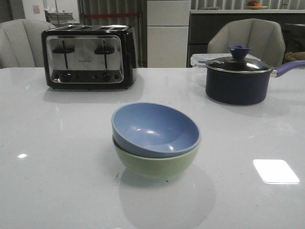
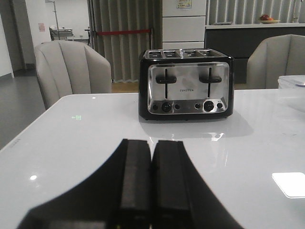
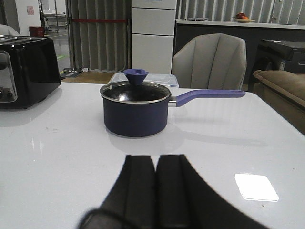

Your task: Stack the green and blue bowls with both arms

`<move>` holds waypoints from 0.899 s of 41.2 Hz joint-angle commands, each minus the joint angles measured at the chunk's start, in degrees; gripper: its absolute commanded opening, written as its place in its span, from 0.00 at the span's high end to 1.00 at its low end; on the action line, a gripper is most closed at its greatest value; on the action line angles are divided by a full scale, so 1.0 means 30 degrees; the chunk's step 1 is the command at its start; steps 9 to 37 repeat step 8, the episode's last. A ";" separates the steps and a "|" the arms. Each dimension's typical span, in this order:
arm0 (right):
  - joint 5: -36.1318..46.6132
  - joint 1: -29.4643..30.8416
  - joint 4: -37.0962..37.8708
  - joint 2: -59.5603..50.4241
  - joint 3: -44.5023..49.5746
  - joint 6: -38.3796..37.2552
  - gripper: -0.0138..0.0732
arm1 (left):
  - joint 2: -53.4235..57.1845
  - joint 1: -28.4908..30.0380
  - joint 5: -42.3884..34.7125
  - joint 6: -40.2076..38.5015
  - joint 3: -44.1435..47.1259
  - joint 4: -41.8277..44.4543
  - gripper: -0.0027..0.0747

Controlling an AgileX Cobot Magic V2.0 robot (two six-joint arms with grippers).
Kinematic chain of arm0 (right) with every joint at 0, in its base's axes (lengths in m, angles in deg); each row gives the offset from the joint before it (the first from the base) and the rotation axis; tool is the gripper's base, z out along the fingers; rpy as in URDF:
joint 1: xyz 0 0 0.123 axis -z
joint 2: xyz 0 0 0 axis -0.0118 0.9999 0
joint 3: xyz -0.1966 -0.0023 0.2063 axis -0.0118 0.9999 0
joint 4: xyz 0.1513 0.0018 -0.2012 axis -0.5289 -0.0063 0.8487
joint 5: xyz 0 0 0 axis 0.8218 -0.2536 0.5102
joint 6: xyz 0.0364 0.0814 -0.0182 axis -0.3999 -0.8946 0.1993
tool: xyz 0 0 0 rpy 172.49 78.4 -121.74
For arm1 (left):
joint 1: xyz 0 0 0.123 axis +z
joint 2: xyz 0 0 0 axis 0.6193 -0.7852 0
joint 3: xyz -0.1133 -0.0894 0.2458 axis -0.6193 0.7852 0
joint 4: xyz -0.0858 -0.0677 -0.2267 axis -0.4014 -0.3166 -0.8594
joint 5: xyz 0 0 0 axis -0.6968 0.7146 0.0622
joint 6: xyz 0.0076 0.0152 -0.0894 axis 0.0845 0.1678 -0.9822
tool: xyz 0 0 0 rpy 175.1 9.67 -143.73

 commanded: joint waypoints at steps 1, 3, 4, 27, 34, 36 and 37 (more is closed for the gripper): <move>0.1685 0.0113 0.0192 -0.0331 -0.0063 0.0000 0.81 | 0.0374 0.0029 -0.1718 -0.0192 0.0069 -0.0010 0.85; 0.1685 0.0113 0.0192 -0.0331 -0.0063 0.0000 0.81 | 0.0374 0.0029 -0.1718 -0.0192 0.0069 -0.0010 0.85; 0.1685 0.0113 0.0192 -0.0331 -0.0063 0.0000 0.81 | 0.0374 0.0029 -0.1718 -0.0192 0.0069 -0.0010 0.85; 0.1685 0.0113 0.0192 -0.0331 -0.0063 0.0000 0.81 | 0.0374 0.0029 -0.1718 -0.0192 0.0069 -0.0010 0.85; 0.1685 0.0113 0.0192 -0.0331 -0.0063 0.0000 0.81 | 0.0374 0.0029 -0.1718 -0.0192 0.0069 -0.0010 0.85; 0.1685 0.0113 0.0192 -0.0331 -0.0063 0.0000 0.81 | 0.0374 0.0029 -0.1718 -0.0192 0.0069 -0.0010 0.85; 0.1685 0.0113 0.0192 -0.0331 -0.0063 0.0000 0.81 | 0.0374 0.0029 -0.1718 -0.0192 0.0069 -0.0010 0.85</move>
